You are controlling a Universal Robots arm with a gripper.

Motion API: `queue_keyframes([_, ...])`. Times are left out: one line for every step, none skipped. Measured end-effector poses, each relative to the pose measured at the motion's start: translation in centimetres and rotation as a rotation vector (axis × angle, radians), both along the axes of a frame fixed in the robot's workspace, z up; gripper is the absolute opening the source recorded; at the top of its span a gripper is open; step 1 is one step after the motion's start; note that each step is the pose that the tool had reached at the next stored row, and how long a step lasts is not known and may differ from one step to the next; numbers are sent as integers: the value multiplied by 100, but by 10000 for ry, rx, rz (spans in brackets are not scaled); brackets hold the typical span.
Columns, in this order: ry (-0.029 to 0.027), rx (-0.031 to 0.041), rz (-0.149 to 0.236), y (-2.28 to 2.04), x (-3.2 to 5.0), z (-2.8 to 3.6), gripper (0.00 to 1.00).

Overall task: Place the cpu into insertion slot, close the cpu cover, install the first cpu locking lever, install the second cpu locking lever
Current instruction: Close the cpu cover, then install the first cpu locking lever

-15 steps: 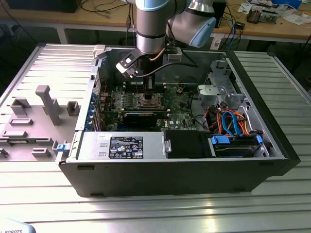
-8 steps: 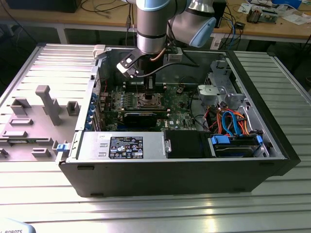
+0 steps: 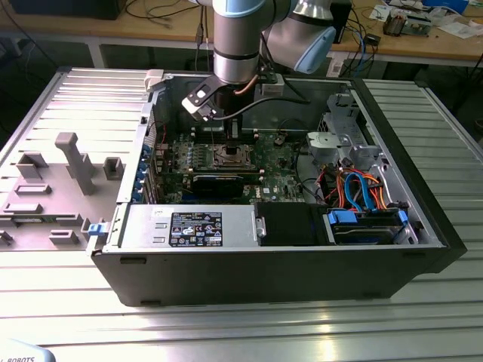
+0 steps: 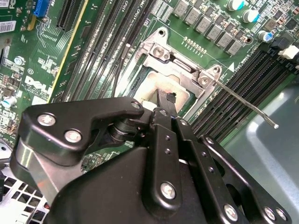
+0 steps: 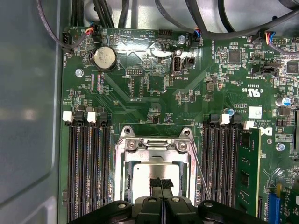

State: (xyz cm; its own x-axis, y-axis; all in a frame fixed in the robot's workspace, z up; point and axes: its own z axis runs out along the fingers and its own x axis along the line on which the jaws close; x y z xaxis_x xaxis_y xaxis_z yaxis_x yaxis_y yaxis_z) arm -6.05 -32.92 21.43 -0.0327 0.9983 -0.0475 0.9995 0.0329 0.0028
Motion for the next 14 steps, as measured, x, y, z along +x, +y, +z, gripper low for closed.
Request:
queue_keyframes([0,0,0,0,1,0,11])
queue_keyframes([0,0,0,0,3,0,11])
queue_keyframes([0,0,0,0,5,0,11])
queue_keyframes([0,0,0,0,7,0,11])
queue_keyframes([0,0,0,0,9,0,11])
queue_keyframes([0,0,0,0,10,0,11])
queue_keyframes([0,0,0,0,12,0,11])
queue_keyframes([0,0,0,0,14,0,11])
queue_keyframes([0,0,0,0,15,0,11])
queue_keyframes([0,0,0,0,18,0,11])
queue_keyframes([0,0,0,0,20,0,11])
queue_keyframes([0,0,0,0,22,0,11])
queue_keyframes([0,0,0,0,30,0,11])
queue_keyframes([0,0,0,0,40,0,11])
